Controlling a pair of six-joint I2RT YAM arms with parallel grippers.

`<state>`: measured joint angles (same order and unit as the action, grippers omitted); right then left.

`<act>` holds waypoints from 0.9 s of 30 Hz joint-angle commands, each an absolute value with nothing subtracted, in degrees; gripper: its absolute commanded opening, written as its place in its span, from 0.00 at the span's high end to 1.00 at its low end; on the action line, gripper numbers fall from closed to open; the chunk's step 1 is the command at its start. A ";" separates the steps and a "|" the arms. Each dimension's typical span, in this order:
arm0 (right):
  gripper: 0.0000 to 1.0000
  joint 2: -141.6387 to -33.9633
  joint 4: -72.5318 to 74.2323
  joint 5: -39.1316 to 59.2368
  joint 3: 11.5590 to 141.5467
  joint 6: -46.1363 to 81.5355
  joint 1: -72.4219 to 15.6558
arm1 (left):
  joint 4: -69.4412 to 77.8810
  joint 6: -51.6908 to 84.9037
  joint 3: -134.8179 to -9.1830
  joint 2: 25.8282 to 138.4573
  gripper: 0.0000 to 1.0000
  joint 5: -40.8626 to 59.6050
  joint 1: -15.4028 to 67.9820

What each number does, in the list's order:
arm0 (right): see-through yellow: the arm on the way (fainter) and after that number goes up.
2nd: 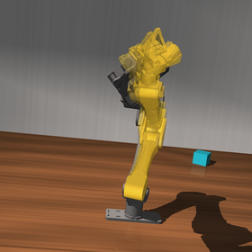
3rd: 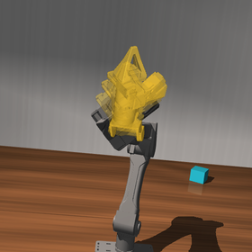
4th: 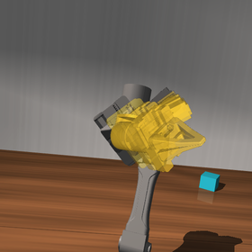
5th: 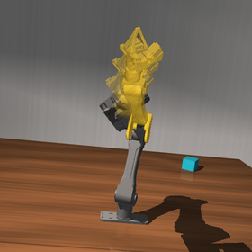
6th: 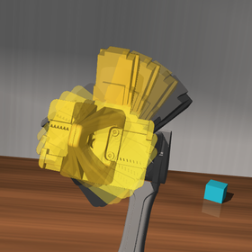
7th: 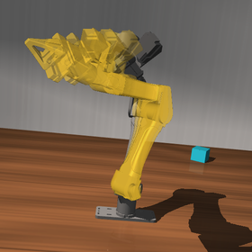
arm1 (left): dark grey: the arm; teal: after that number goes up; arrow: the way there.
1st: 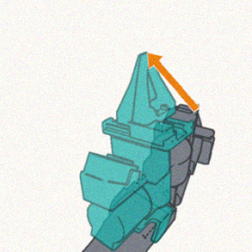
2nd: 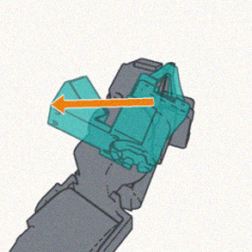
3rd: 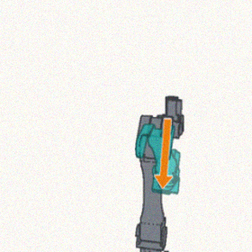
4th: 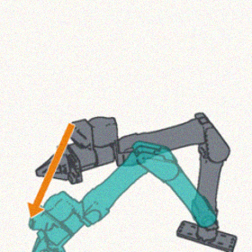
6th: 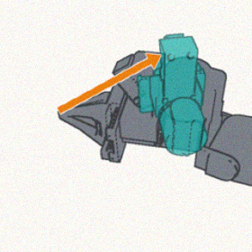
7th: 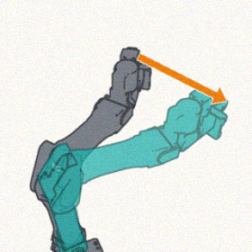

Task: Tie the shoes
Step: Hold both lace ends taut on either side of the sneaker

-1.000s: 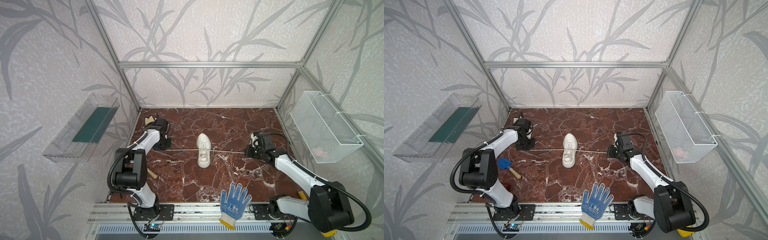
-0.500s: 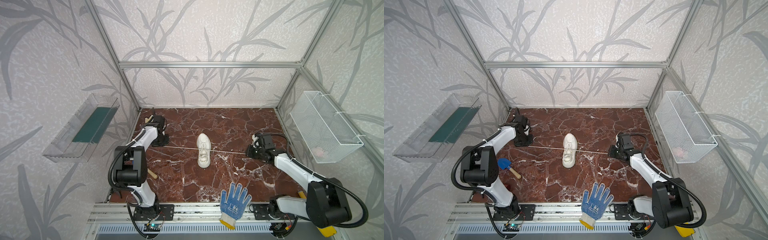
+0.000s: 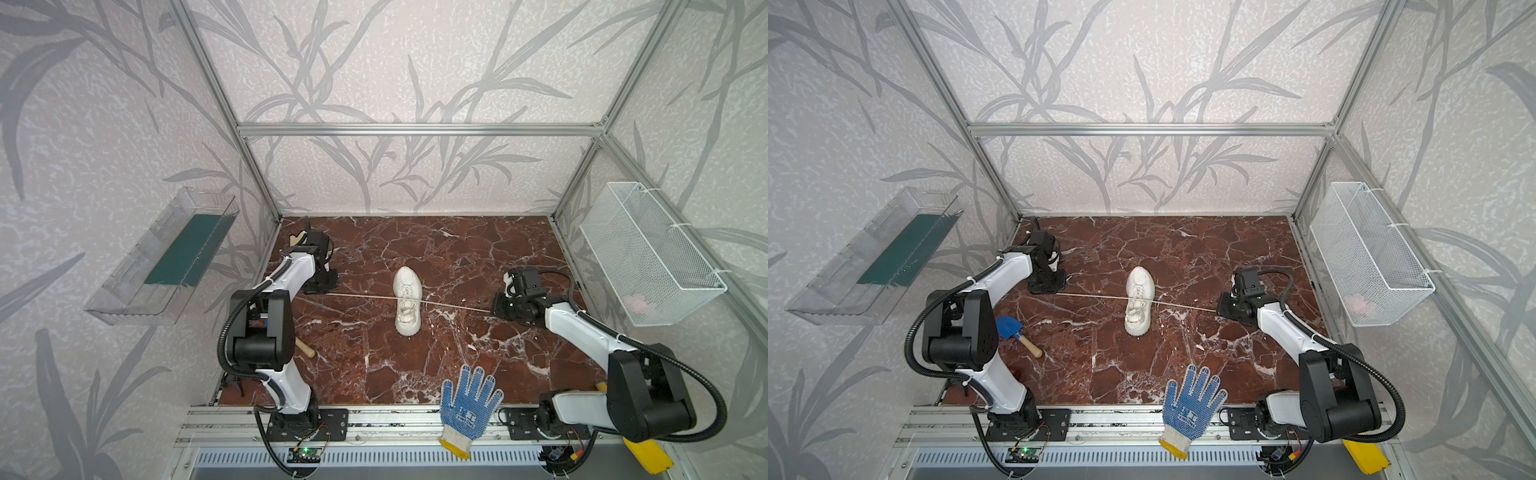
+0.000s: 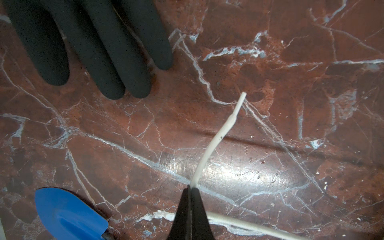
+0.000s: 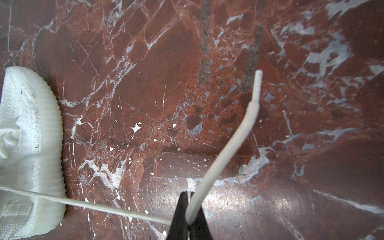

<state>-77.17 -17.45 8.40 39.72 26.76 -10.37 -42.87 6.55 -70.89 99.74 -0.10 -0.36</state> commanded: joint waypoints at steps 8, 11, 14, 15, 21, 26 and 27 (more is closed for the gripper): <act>1.00 -78.56 -19.77 4.72 42.10 25.08 -9.36 | -43.62 5.36 -72.30 100.10 1.00 -2.98 -2.65; 1.00 -79.09 -20.01 4.35 42.38 24.58 -9.40 | -43.59 5.61 -71.83 100.28 1.00 -2.25 -2.65; 1.00 -79.62 -20.69 2.93 42.76 24.32 -9.07 | -42.87 5.71 -71.04 99.94 1.00 -2.72 -2.64; 1.00 -79.72 -20.93 2.60 42.79 24.28 -8.80 | -42.65 5.53 -71.02 99.89 1.00 -3.00 -2.65; 1.00 -79.36 -21.21 1.59 42.75 24.11 -8.26 | -43.14 4.75 -72.43 100.51 1.00 -3.53 -2.82; 1.00 -80.68 -19.43 6.37 42.76 24.26 -8.27 | -42.97 6.03 -71.96 100.75 1.00 -1.29 -2.79; 1.00 -81.25 -19.43 7.55 43.12 24.19 -8.26 | -42.85 6.39 -71.67 100.71 1.00 -0.28 -2.67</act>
